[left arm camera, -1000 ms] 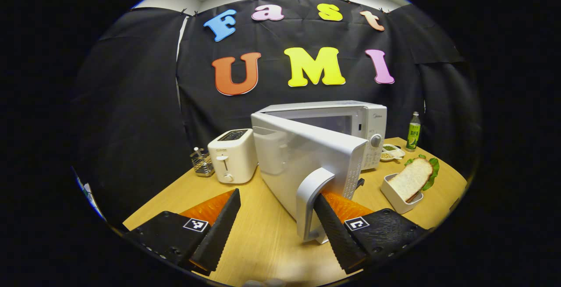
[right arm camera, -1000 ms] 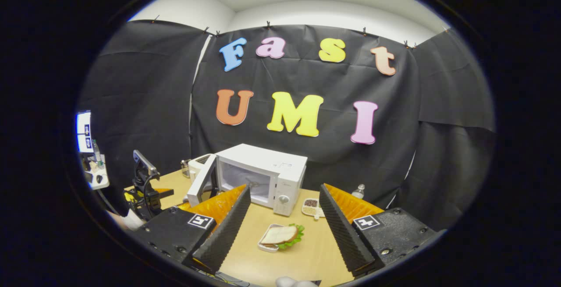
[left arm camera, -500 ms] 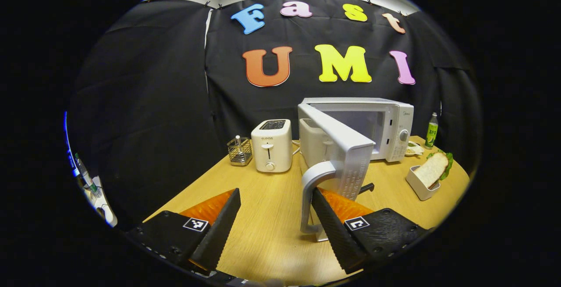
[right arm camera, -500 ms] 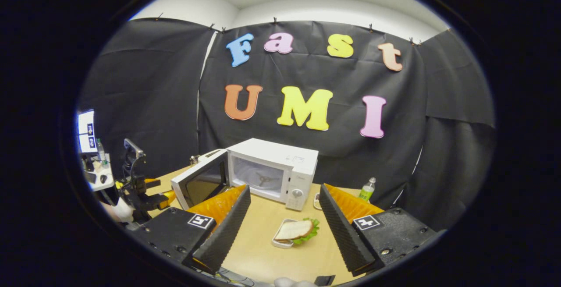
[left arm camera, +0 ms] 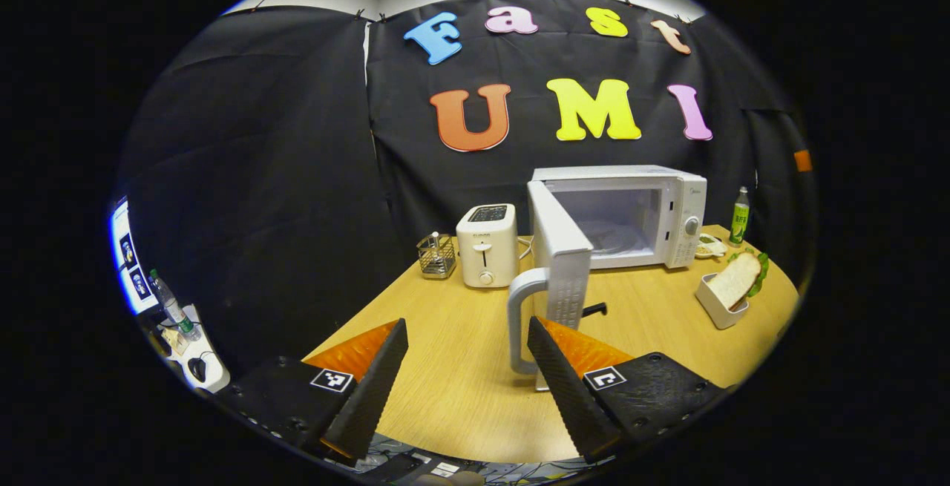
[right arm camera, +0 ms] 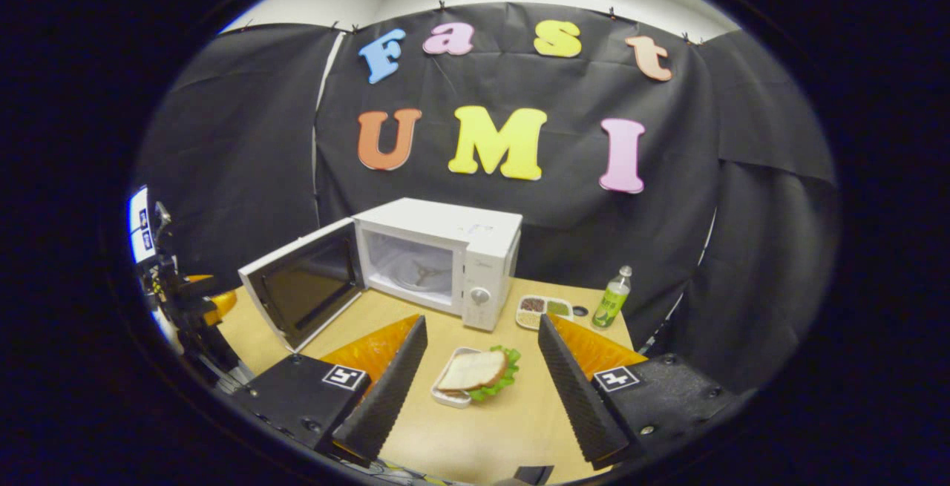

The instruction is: Open the microwave oven with the left hand, put the food in, and close the microwave oven.

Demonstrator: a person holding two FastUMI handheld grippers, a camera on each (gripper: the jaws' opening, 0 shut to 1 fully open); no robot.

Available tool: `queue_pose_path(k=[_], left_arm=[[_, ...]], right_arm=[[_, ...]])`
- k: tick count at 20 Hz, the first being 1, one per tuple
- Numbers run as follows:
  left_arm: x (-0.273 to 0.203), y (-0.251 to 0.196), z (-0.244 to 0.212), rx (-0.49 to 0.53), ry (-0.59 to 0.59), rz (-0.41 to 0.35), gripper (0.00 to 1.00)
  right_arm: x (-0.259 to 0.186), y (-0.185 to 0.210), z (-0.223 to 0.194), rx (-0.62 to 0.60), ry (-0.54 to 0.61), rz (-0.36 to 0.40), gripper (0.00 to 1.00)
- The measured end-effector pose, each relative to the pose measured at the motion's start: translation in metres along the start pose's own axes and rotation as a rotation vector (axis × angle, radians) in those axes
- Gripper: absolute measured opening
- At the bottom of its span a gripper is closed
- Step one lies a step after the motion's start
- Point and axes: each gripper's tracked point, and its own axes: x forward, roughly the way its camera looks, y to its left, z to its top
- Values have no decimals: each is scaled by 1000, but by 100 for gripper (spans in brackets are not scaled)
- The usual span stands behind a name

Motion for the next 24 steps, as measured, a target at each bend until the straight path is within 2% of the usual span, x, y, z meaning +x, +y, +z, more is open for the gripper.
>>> queue_pose_path(k=[3, 4, 5, 9, 10, 14, 15, 16, 17, 18, 19, 20, 22, 24], left_arm=[[-15, -32, 26, -2, -35, -32, 96], [-19, -42, 37, 0, -46, -42, 96], [-22, -51, 49, 6, -53, -45, 96], [-34, -82, 91, 9, -91, -38, 96], [-37, -87, 100, 14, -99, -26, 96], [-46, -108, 116, 27, -101, 17, 96], [-48, -111, 115, 33, -91, 32, 96], [-50, -114, 114, 38, -85, 43, 96], [-52, -117, 114, 41, -80, 53, 96], [-54, -120, 112, 43, -69, 60, 96], [-56, -123, 109, 46, -61, 63, 100], [-56, -126, 108, 49, -56, 65, 97], [-57, -129, 107, 57, -48, 62, 97], [-56, -130, 106, 51, -49, 54, 96]], right_arm=[[42, -26, -46, 46, 127, 53, 93], [56, -33, -59, 69, 167, 70, 84], [72, -41, -76, 90, 208, 88, 92], [124, -40, -127, 316, 404, 246, 85], [137, -36, -135, 387, 455, 283, 72], [170, -27, -149, 620, 574, 404, 70], [175, -23, -151, 678, 604, 434, 81], [180, -20, -152, 734, 630, 459, 78], [185, -17, -153, 780, 658, 470, 67], [185, -16, -153, 816, 690, 488, 63], [185, -15, -153, 849, 709, 499, 60], [186, -14, -152, 880, 723, 500, 64], [188, -7, -152, 941, 762, 513, 35], [187, -6, -153, 948, 786, 516, 35]])
